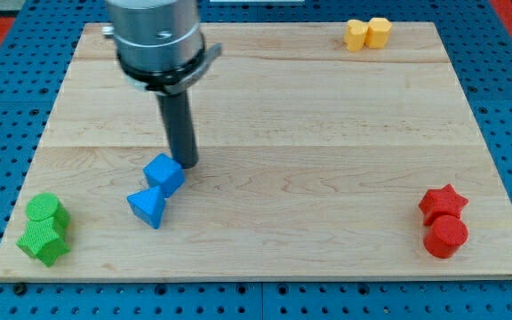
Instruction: Move the green blocks towards the left center of the board
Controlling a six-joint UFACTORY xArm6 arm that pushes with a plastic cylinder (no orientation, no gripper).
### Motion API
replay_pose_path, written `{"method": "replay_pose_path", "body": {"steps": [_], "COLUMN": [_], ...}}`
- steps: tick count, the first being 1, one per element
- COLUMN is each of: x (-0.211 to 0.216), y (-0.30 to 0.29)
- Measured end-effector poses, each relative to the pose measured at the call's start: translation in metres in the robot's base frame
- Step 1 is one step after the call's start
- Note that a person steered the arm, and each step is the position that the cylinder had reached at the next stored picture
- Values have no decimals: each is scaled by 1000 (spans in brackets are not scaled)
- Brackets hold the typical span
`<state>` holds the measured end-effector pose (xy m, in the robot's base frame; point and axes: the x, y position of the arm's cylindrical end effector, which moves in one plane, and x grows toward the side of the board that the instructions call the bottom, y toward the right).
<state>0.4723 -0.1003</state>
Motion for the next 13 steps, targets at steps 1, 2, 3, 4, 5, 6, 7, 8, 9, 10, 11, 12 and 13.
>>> {"method": "replay_pose_path", "body": {"steps": [1,2,3,4,5,6,7,8,9,10,11,12,13], "x": [8,8,41,99,119,147,146,132,125,145,145,146,144], "y": [-5,0,-8,-3,11,5,-11,-30,-25,-63,-92,-107,-119]}}
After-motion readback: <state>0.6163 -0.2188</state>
